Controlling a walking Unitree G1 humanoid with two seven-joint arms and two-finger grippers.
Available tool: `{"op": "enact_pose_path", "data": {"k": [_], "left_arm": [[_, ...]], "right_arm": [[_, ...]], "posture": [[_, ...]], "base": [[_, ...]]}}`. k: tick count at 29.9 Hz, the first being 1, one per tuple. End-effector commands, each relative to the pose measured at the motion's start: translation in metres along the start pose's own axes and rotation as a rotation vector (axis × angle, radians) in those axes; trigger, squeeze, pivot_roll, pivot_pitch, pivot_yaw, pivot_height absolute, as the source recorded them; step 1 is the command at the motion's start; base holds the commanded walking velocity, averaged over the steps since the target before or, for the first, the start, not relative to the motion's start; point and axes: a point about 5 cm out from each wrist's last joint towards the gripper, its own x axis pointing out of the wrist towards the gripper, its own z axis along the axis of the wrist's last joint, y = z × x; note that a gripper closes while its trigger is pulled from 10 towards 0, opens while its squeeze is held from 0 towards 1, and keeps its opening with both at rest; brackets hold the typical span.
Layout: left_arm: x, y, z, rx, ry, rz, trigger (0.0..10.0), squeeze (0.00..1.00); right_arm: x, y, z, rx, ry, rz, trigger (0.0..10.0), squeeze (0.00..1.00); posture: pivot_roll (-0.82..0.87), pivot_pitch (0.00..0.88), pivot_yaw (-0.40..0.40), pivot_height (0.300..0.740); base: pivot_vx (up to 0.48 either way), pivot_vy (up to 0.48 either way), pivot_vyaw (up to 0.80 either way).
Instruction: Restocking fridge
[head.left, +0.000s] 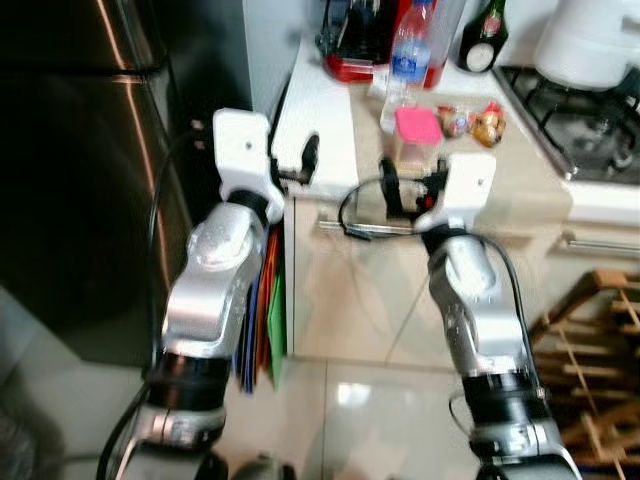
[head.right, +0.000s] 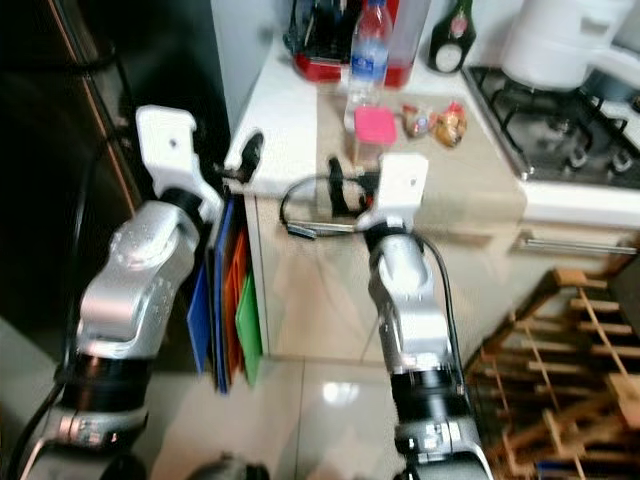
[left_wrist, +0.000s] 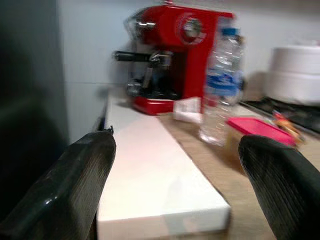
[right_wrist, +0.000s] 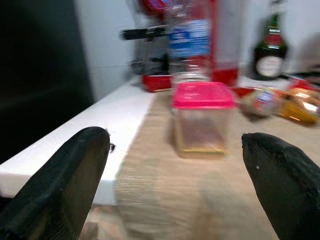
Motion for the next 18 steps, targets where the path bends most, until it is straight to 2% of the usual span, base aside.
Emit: {"op": "enact_pose_path", "data": {"k": [1,6,13,18], "left_arm": [[0.005,0.000,0.005,0.015,-0.010,-0.022,10.0,0.00],[0.004,-0.002,0.005,-0.005,-0.004,-0.038,10.0,0.00],[0.005,-0.001,0.004,-0.008,-0.015,-0.031,10.0,0.00],[0.008,-0.004,0.005,-0.018,-0.037,-0.037,10.0,0.00]], "right_arm": [[0.004,-0.002,0.004,-0.001,-0.001,-0.027,10.0,0.00],[0.001,-0.011,-0.004,-0.048,0.029,-0.109,10.0,0.00],[0.002,-0.017,0.003,-0.090,-0.004,-0.141,10.0,0.00],[0.006,-0.024,0.008,-0.117,-0.013,-0.150,10.0,0.00]], "posture": [[0.03,0.000,0.032,0.740],[0.03,0.000,0.053,0.740],[0.02,0.000,0.061,0.740],[-0.01,0.000,0.032,0.740]], "base": [[0.000,0.000,0.00],[0.000,0.000,0.00],[0.000,0.000,0.00],[0.000,0.000,0.00]]}}
